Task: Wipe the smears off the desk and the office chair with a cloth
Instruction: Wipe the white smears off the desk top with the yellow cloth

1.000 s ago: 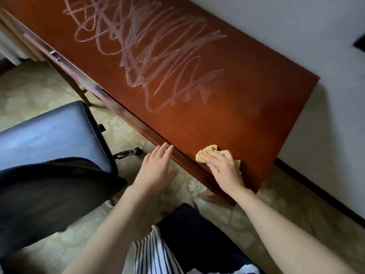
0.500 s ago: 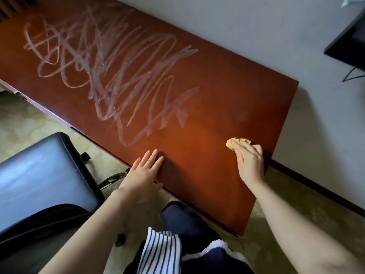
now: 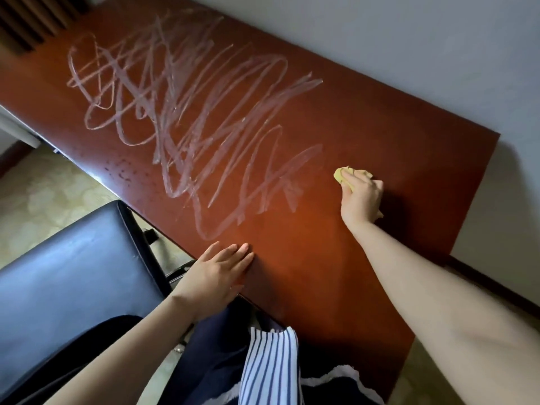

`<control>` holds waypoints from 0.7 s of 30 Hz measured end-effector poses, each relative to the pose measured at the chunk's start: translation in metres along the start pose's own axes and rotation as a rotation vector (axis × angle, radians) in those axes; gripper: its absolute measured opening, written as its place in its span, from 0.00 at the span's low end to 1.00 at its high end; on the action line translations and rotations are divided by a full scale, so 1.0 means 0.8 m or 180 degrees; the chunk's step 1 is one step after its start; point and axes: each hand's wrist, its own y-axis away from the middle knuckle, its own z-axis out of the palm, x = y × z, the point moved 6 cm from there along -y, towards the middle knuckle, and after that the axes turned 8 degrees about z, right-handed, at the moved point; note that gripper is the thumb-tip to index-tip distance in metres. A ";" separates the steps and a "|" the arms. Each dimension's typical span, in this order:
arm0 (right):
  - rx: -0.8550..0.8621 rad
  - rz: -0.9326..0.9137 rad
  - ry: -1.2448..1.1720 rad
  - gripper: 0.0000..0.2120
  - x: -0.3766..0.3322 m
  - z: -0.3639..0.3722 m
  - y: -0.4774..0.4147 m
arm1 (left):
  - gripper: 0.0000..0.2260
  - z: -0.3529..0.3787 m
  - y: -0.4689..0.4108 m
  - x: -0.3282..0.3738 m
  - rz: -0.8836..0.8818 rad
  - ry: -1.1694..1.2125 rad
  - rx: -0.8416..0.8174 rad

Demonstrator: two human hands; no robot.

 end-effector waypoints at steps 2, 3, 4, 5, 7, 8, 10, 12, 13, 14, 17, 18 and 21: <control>-0.0141 -0.0400 0.0075 0.14 -0.024 0.019 0.025 | 0.22 -0.021 -0.007 0.001 0.0449 -0.0174 0.0492; -0.0229 -0.0605 0.0108 0.14 -0.035 0.027 0.040 | 0.15 -0.032 -0.011 0.001 0.0682 -0.0261 0.0729; -0.0329 -0.0811 0.0139 0.14 -0.046 0.034 0.055 | 0.13 -0.041 -0.015 -0.001 0.0832 -0.0270 0.0799; -0.0430 -0.0999 0.0155 0.15 -0.055 0.041 0.069 | 0.15 -0.047 -0.020 -0.006 0.0963 -0.0220 0.0801; -0.0664 -0.1339 0.0086 0.15 -0.068 0.046 0.090 | 0.16 -0.056 -0.033 -0.018 0.1229 -0.0234 0.0740; -0.0797 -0.1493 0.0040 0.15 -0.073 0.046 0.098 | 0.14 -0.061 -0.041 -0.024 0.1364 -0.0300 0.0742; -0.1005 -0.1844 0.0012 0.15 -0.080 0.042 0.110 | 0.08 -0.071 -0.056 -0.039 0.1563 -0.0365 0.0796; -0.1106 -0.2208 0.0044 0.16 -0.082 0.039 0.127 | 0.10 -0.083 -0.073 -0.058 0.1598 -0.0283 0.0816; -0.1158 -0.2332 0.0076 0.16 -0.082 0.037 0.136 | 0.11 -0.087 -0.082 -0.067 0.1594 -0.0245 0.0795; -0.1228 -0.2445 0.0115 0.16 -0.080 0.035 0.144 | 0.12 -0.090 -0.089 -0.073 0.1569 -0.0219 0.0782; -0.1444 -0.2555 0.0322 0.16 -0.075 0.029 0.146 | 0.13 -0.092 -0.102 -0.074 0.1729 -0.0025 0.0689; -0.1498 -0.2580 0.0412 0.17 -0.076 0.030 0.141 | 0.13 -0.090 -0.103 -0.072 0.1867 0.0055 0.0647; -0.1475 -0.2545 0.0710 0.20 -0.081 0.035 0.119 | 0.15 -0.081 -0.096 -0.064 0.2185 0.0224 0.0594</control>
